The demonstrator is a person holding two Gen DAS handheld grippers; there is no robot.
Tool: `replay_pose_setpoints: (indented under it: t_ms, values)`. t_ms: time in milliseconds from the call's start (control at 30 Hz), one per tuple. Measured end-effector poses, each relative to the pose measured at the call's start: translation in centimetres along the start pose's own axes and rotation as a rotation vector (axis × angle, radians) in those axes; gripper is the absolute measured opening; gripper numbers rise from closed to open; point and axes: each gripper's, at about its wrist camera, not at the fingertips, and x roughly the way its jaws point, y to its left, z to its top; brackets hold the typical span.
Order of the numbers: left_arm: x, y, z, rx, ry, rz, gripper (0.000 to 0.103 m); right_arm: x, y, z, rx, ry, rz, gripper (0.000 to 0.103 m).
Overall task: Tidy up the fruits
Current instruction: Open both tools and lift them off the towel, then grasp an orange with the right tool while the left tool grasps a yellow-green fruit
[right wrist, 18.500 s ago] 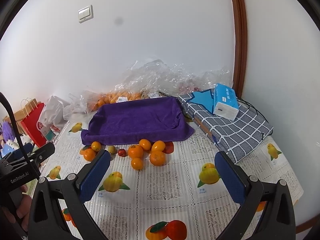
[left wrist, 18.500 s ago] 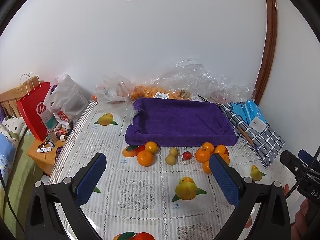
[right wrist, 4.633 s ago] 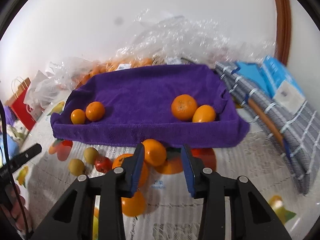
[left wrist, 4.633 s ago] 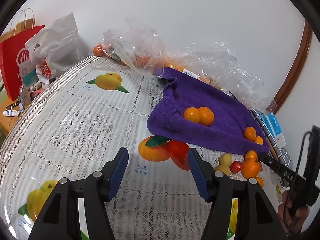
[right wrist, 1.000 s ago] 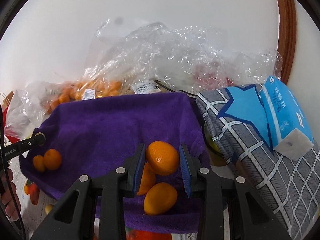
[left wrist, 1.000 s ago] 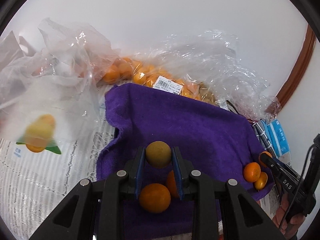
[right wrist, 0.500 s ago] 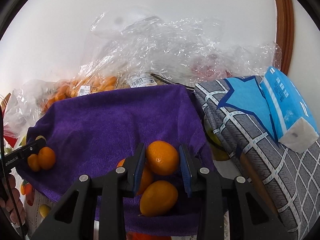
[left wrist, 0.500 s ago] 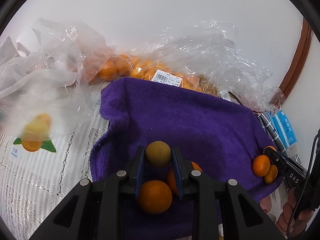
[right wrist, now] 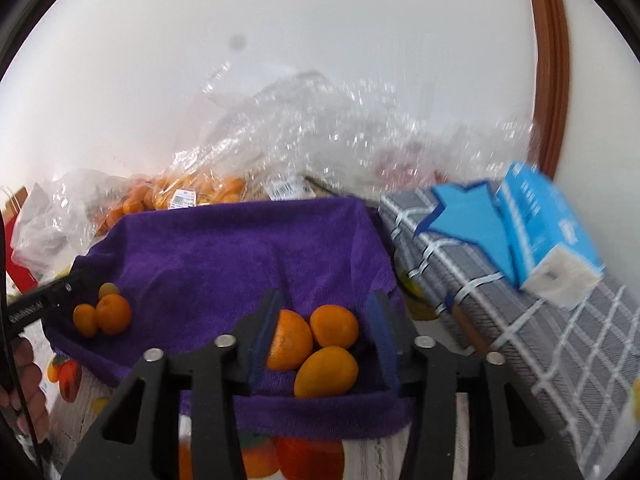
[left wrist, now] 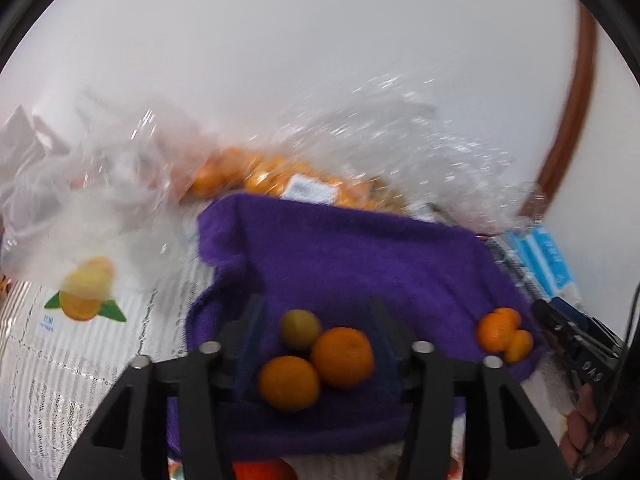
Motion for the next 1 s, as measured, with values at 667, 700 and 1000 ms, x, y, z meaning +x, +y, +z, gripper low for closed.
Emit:
replay_pose_setpoints:
  t_ms: [667, 700, 1000]
  values:
    - [-6.2, 0.5, -9.7, 0.001, 0.145, -0.041, 0.051, -7.4, 0.3, -7.8, 0.08, 0.125, 0.035, 0.055]
    - [-6.5, 0.6, -9.9, -0.002, 0.137, -0.046, 0.051, -7.4, 0.2, -8.1, 0.087, 0.132, 0.031, 0.055]
    - [-7.8, 1.7, -10.1, -0.043, 0.088, -0.017, 0.051, -8.0, 0.7, -9.5, 0.041, 0.151, 0.031, 0.046]
